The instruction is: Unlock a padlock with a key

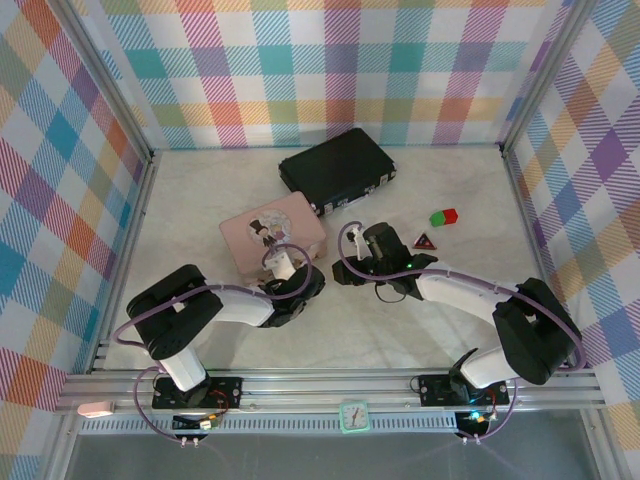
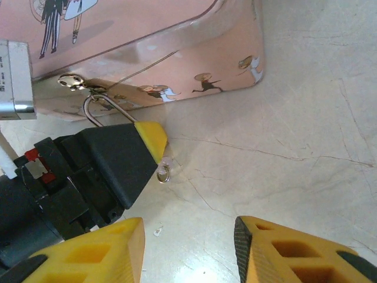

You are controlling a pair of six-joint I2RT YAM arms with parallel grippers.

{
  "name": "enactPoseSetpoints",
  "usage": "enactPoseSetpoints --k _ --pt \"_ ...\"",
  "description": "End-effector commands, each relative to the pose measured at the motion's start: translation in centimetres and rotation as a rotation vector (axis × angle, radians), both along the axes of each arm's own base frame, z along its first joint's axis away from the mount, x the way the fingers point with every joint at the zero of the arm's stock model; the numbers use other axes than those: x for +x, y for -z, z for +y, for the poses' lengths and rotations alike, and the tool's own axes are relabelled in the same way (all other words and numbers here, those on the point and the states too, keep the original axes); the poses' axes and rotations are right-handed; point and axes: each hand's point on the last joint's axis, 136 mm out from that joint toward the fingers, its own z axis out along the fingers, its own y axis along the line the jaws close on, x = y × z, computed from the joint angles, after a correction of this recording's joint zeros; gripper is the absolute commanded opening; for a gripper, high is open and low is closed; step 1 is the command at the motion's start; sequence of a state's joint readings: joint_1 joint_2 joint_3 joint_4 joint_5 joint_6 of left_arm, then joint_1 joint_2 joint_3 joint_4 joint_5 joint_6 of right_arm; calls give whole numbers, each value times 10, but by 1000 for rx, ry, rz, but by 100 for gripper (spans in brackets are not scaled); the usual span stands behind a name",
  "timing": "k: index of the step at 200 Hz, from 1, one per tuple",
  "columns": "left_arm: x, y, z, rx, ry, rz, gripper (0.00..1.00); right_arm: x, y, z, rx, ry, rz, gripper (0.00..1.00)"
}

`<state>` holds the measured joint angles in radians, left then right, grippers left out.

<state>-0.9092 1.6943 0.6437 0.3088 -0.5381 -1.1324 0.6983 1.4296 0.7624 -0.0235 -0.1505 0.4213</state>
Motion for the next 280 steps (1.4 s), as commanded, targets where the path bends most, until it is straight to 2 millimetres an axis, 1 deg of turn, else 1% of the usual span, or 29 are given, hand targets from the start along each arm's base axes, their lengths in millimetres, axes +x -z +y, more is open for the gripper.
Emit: enactPoseSetpoints --k 1,13,37,60,98,121,126,128,132,145,172,212,249,280 --pt "-8 14 3 46 15 42 7 -6 3 -3 29 19 43 44" --pt "-7 11 1 27 20 34 0 -9 6 -1 52 25 70 44" --pt "-8 -4 -2 -44 10 18 0 -18 11 6 120 33 159 44" --pt "-13 -17 4 -140 -35 5 0 -24 12 19 236 35 251 43" --pt "-16 -48 13 -304 -107 -53 0 -20 2 38 396 47 321 42" --pt "-15 -69 12 -373 -108 -98 0 -18 -4 48 505 54 365 42" --pt "-15 -72 12 -382 -107 -103 0 -17 -7 50 529 53 367 42" --pt "-14 -73 12 -385 -108 -104 0 -18 -5 50 530 58 377 41" --pt "-15 -76 12 -394 -108 -108 0 -17 -10 53 556 52 369 41" --pt "-14 -83 11 -423 -104 -123 0 -16 -10 56 586 51 379 41" --pt "-13 -89 10 -455 -104 -139 0 -19 -6 65 623 50 407 40" --pt "-12 -88 5 -483 -102 -134 0 -10 -7 74 704 70 430 38" --pt "-12 -86 2 -501 -99 -130 0 -1 -3 77 737 105 436 34" --pt "-12 -86 1 -508 -94 -130 0 3 -7 78 761 116 432 29"
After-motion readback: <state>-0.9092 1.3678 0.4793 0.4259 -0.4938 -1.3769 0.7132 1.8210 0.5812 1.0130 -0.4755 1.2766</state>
